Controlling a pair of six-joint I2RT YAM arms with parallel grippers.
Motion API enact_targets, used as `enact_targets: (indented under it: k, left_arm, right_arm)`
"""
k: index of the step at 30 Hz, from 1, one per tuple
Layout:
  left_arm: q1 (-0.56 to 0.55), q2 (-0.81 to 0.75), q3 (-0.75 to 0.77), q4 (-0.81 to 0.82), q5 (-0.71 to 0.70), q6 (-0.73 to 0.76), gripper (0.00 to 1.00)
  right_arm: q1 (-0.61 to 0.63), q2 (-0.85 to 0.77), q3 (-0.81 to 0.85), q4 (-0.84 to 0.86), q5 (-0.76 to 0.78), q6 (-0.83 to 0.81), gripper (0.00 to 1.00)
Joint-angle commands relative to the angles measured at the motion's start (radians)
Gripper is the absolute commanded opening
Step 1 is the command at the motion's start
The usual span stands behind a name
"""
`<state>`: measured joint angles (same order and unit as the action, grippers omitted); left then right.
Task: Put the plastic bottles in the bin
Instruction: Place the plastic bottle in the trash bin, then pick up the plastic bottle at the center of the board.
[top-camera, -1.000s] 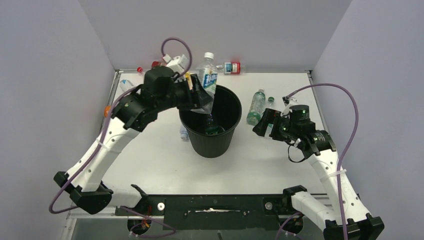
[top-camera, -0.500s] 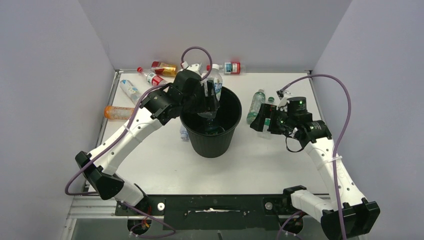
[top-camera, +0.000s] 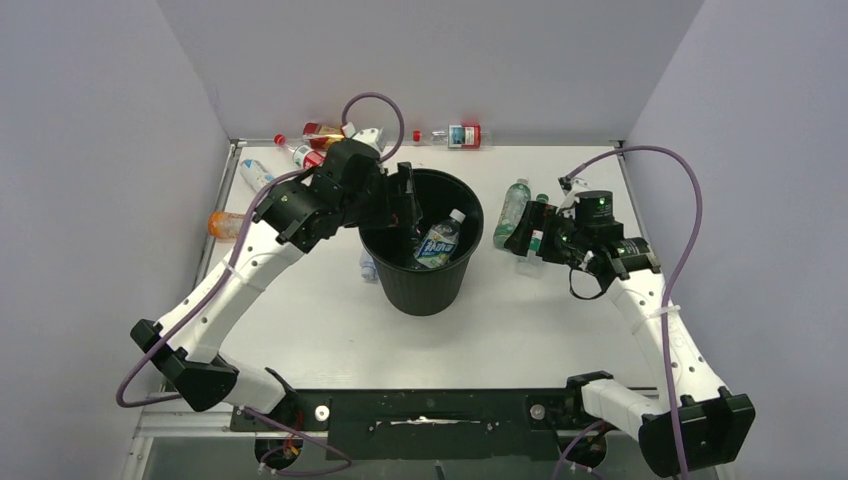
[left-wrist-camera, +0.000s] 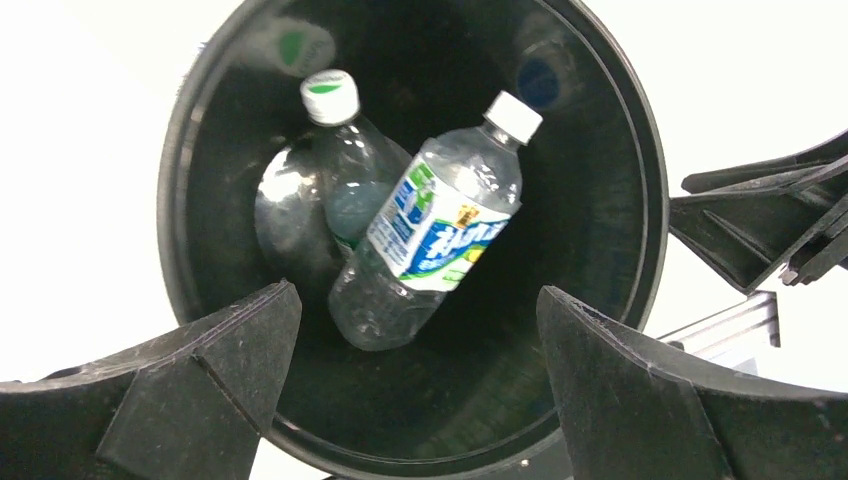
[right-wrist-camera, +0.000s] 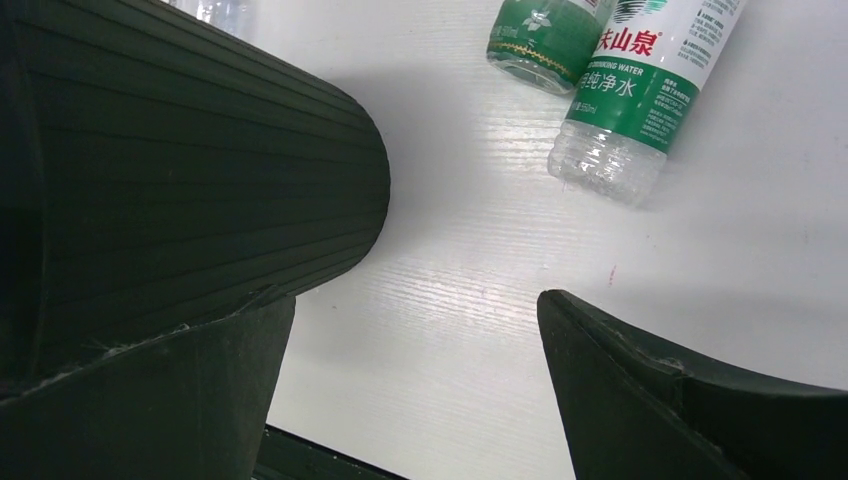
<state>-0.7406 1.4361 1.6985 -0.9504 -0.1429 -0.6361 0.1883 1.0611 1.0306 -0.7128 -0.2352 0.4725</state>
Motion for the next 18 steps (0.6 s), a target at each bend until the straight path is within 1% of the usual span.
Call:
enact_targets:
  k: [1, 7, 10, 12, 15, 18]
  left_arm:
    - [0.086, -0.083, 0.034, 0.017, 0.044, 0.086, 0.90]
    - [0.265, -0.213, -0.114, 0.065, 0.118, 0.172, 0.90]
    - [0.394, -0.243, -0.183, 0.081, 0.196, 0.213, 0.91]
    - [0.457, -0.260, -0.216, 0.098, 0.255, 0.232, 0.91]
    - [0.518, -0.273, -0.257, 0.117, 0.306, 0.252, 0.91]
    - [0.532, -0.281, -0.301, 0.136, 0.322, 0.257, 0.91]
  right_arm:
    - [-0.007, 0.036, 0.054, 0.038, 0.049, 0.020, 0.98]
    - [-0.012, 0.105, 0.078, 0.031, 0.119, 0.035, 0.98]
    - [-0.016, 0.148, 0.101, 0.021, 0.174, 0.036, 0.98]
    - [-0.020, 0.182, 0.123, 0.007, 0.218, 0.038, 0.98]
    - [-0.033, 0.235, 0.150, -0.016, 0.282, 0.048, 0.98]
    - [-0.053, 0.284, 0.151, -0.006, 0.313, 0.058, 0.98]
